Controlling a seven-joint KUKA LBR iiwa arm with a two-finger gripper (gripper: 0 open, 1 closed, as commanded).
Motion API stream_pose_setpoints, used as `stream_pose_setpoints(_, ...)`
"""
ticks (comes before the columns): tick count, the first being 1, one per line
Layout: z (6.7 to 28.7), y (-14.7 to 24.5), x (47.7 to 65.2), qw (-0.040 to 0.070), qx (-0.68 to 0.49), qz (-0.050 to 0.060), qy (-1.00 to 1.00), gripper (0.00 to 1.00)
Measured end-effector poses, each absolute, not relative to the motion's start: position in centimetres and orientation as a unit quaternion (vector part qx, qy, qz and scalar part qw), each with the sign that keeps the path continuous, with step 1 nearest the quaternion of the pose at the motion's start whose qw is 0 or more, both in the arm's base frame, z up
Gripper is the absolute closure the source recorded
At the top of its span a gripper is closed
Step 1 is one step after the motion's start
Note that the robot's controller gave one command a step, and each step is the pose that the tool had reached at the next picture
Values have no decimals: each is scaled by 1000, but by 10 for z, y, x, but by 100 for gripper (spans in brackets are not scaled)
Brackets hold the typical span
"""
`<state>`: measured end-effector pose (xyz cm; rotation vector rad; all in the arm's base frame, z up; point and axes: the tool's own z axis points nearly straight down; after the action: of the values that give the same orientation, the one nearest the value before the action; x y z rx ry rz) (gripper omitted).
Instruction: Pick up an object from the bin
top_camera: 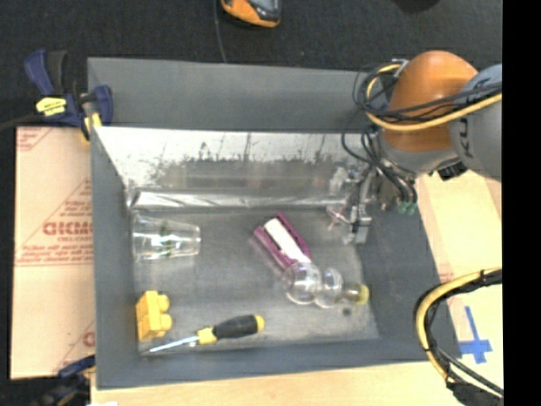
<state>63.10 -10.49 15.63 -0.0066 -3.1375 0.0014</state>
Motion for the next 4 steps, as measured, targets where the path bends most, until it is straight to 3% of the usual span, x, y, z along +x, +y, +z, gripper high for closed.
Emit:
stream_pose_setpoints(1,160,-105,632,-1,-1,1,-1000,0)
stream_pose_setpoints(2,99,-81,575,-3,-81,0,-997,0)
stream_pose_setpoints(3,78,-139,636,-8,-55,0,-998,0)
stream_pose_setpoints(4,71,-127,651,10,-101,-3,-995,0)
